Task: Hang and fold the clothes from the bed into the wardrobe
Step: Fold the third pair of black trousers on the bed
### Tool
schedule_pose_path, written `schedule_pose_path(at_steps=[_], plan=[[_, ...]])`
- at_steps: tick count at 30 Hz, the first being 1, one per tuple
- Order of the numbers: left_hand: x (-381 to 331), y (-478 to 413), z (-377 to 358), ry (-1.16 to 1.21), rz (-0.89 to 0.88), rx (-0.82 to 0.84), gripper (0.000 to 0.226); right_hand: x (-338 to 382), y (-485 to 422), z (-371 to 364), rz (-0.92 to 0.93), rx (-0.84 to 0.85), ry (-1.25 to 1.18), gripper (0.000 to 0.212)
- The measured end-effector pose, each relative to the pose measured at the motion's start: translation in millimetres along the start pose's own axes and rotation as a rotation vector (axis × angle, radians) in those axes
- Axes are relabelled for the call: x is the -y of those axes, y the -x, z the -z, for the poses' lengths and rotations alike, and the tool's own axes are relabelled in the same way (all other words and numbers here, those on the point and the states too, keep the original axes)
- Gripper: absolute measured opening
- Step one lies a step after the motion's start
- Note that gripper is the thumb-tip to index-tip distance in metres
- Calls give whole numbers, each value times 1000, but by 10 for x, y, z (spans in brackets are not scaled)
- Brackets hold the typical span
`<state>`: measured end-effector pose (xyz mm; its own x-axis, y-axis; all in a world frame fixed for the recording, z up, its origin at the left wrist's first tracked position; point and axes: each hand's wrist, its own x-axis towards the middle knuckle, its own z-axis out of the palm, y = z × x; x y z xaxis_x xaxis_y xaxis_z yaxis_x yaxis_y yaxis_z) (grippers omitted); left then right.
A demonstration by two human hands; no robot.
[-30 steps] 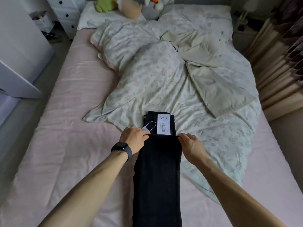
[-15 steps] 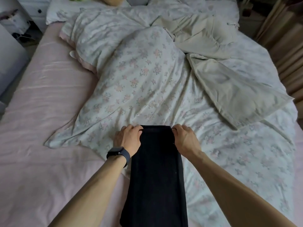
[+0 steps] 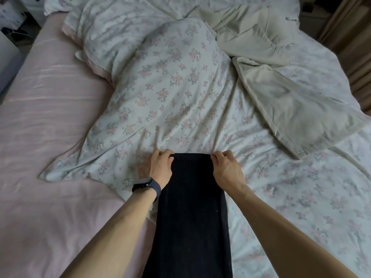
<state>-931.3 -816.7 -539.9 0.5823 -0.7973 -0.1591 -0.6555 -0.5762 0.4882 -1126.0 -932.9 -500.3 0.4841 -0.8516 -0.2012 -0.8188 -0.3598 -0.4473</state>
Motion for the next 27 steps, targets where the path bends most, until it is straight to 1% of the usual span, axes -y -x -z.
schedule_pose_path(at_steps=[1,3,5,6,7,8,10,12,15,17,20,21,22,24,26,27], plan=[[-30,43,20,-10,-3,-26,26,7,21,-6,-15,-11,-32,36],[-79,228,45,-115,-39,-144,33,26,136,-43,-52,-72,-124,38],[-125,510,10,-233,-112,-297,44,40,365,-116,-56,-194,-148,46],[-154,682,-47,-242,-150,-329,50,42,513,-169,-35,-257,-112,49],[-180,882,-133,-228,-190,-315,56,43,686,-247,7,-299,-54,50],[-197,1080,-234,-211,-227,-266,60,44,864,-344,61,-305,7,50],[-186,1410,-423,-254,-286,-143,64,29,1196,-562,188,-195,123,55],[-95,1443,-522,-323,-297,-90,63,-42,1305,-742,268,-81,236,59],[10,1129,-458,-387,-235,-70,60,-155,1022,-770,237,-71,321,60],[50,974,-435,-432,-203,-40,59,-226,792,-717,167,-51,344,61],[-3,1137,-439,-403,-138,-56,60,-267,799,-637,-7,-89,315,62],[-31,1283,-439,-381,-120,-60,62,-244,909,-617,-25,-121,305,63],[-48,1467,-429,-362,-125,-51,63,-208,1073,-603,-4,-151,295,64],[-70,1970,-451,-336,-184,-1,66,-137,1575,-646,109,-150,279,64],[-68,2550,-516,-321,-232,62,70,-149,2192,-749,212,-77,254,64],[-42,2832,-539,-309,-234,92,70,-167,2518,-790,232,-27,243,63]])
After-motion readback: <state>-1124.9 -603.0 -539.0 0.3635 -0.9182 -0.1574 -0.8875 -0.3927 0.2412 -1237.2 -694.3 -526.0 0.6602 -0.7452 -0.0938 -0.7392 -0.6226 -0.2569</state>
